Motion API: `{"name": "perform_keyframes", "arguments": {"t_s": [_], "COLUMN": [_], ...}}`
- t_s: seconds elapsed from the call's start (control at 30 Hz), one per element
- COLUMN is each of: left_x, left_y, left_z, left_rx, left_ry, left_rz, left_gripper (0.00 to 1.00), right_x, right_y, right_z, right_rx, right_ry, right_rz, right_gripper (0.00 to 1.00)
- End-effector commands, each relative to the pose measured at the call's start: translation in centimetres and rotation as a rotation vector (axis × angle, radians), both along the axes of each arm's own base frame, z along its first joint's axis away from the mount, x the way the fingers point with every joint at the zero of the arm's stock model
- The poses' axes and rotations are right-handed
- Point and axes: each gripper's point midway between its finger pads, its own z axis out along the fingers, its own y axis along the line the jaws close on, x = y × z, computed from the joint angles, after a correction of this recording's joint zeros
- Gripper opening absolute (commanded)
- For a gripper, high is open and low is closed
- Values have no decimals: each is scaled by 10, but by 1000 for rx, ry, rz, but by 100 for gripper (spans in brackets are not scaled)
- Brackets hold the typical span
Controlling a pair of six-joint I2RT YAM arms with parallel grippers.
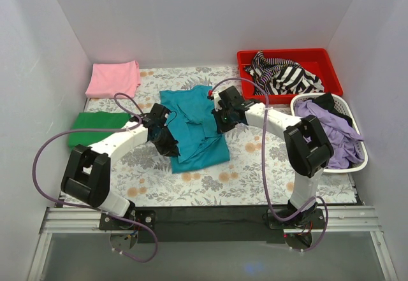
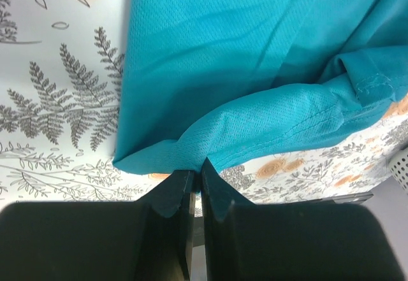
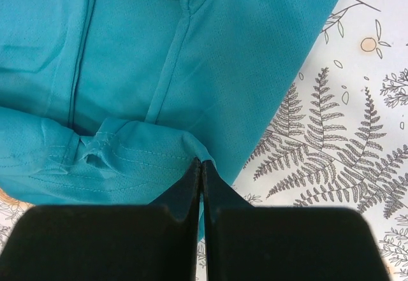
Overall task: Fold and stack the t-shirts
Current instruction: Fold the tshirt
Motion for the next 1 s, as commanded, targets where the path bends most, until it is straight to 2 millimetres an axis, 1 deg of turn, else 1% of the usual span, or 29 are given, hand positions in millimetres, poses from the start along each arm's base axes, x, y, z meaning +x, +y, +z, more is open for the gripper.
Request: {"name": "perform_keyframes", "arguments": {"t_s": [0.0, 0.07, 0.17, 0.2, 0.23, 0.27, 0.3, 0.33, 0.37, 0.4, 0.43, 0.5, 0.57, 0.6, 0.67, 0.7, 0.73, 0.77, 0.8, 0.83, 0.87, 0.9, 0.93, 0.97], "left_x": [9, 13, 22, 24, 31, 33, 36, 42, 47, 51, 57, 66, 75, 75, 79, 76, 73, 68, 62, 58, 47, 40, 36, 31], "left_y": [0, 2, 4, 6, 10, 11, 13, 13, 16, 17, 16, 15, 13, 12, 5, -1, -3, -3, -6, -6, -5, -8, -9, -10], "left_z": [0, -2, -2, -6, -5, -6, -9, -6, -4, -2, 3, 11, 21, 24, 40, 47, 50, 53, 54, 54, 48, 47, 45, 45], "left_rx": [-14, -9, -9, -2, 9, 13, 21, 23, 28, 30, 28, 22, 18, 13, -24, -68, -78, -91, -117, -128, -132, -163, -179, -197], "left_ry": [-22, -21, -35, -31, -41, -41, -37, -52, -60, -73, -93, -131, -163, -167, -213, -219, -217, -219, -209, -198, -180, -163, -158, -154], "left_rz": [-3, 6, 4, 4, 13, 14, 8, 7, 14, 14, 17, 13, 10, 6, -27, -55, -63, -67, -79, -74, -76, -85, -88, -82], "left_gripper": [4, 4, 5, 6, 7, 7, 16, 26, 37, 55, 64, 73, 75, 75, 75, 75, 75, 75, 74, 75, 75, 75, 75, 74], "right_x": [20, 27, 30, 30, 31, 33, 33, 34, 33, 34, 34, 34, 33, 28, 19, 12, 8, 2, -5, -10, -16, -20, -27, -32], "right_y": [11, 11, 13, 14, 13, 12, 11, 11, 9, 9, 7, 6, 5, 7, 10, 9, 9, 10, 6, 5, 5, 4, 2, 4], "right_z": [16, 17, 17, 16, 14, 14, 14, 18, 19, 21, 27, 36, 45, 54, 60, 63, 64, 63, 57, 54, 50, 48, 40, 38], "right_rx": [45, 44, 53, 52, 47, 43, 38, 39, 35, 34, 37, 47, 58, 82, 120, 137, 144, 152, 145, 142, 143, 139, 130, 132], "right_ry": [-57, -63, -58, -55, -53, -57, -60, -69, -71, -79, -94, -121, -137, -141, -124, -114, -106, -89, -65, -52, -38, -30, -8, 2], "right_rz": [18, 10, 16, 19, 16, 11, 9, 7, 5, 2, 0, 2, -1, 13, 35, 37, 43, 49, 46, 54, 63, 64, 63, 74], "right_gripper": [1, 1, 1, 3, 13, 33, 40, 47, 56, 59, 61, 63, 63, 63, 63, 63, 64, 63, 63, 63, 63, 63, 63, 63]}}
